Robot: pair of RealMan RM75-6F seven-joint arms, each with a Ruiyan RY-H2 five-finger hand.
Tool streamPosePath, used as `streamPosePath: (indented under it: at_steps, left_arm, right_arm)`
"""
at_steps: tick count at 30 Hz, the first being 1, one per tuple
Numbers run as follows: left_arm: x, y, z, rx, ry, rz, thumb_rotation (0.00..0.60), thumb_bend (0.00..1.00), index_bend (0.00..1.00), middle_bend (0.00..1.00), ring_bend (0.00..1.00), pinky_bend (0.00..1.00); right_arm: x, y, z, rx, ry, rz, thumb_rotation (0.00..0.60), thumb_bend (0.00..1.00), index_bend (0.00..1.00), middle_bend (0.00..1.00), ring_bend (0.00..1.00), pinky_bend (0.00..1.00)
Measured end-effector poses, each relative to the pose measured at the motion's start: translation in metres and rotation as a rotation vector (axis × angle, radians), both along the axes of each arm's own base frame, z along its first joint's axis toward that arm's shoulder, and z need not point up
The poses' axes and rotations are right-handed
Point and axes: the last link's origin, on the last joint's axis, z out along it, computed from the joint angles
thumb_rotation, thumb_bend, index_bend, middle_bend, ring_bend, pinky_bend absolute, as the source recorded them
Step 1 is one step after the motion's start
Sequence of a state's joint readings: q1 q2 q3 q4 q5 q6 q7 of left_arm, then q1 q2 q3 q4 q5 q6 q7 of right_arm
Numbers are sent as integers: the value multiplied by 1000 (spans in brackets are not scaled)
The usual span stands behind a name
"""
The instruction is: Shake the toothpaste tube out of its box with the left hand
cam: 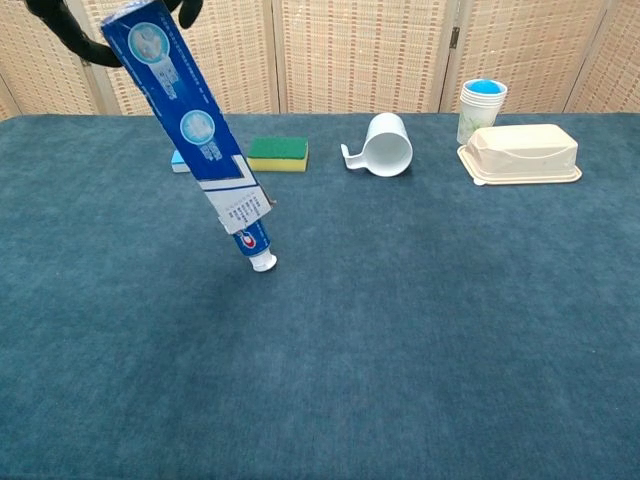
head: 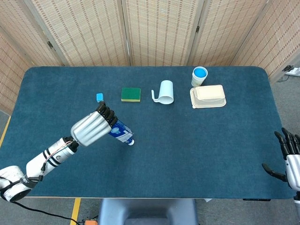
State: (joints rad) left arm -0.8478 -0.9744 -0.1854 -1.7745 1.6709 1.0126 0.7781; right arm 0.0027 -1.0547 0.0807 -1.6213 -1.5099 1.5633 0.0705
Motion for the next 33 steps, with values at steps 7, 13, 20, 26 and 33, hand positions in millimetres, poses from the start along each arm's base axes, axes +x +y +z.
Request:
streamPosePath:
  at_steps: [7, 13, 20, 26, 33]
  left_arm:
    - [16, -5, 18, 14, 42, -33, 600, 187, 439, 516, 450, 419]
    - [28, -1, 31, 10, 40, -79, 600, 189, 446, 516, 454, 426]
    - [42, 0, 48, 26, 83, -127, 600, 175, 437, 516, 443, 426]
    - [51, -1, 62, 49, 119, -134, 600, 170, 438, 517, 442, 427]
    - [60, 3, 69, 63, 123, -143, 600, 168, 438, 516, 442, 428]
  right_arm:
    - [0, 1, 1, -8, 3, 2, 600, 218, 0, 0, 0, 0]
    - [0, 1, 1, -6, 0, 5, 600, 219, 0, 0, 0, 0]
    - [0, 1, 0, 5, 0, 1, 600, 219, 0, 0, 0, 0]
    - [1, 1, -2, 18, 9, 7, 600, 219, 0, 0, 0, 0]
    - [0, -2, -3, 22, 12, 1, 600, 218, 0, 0, 0, 0]
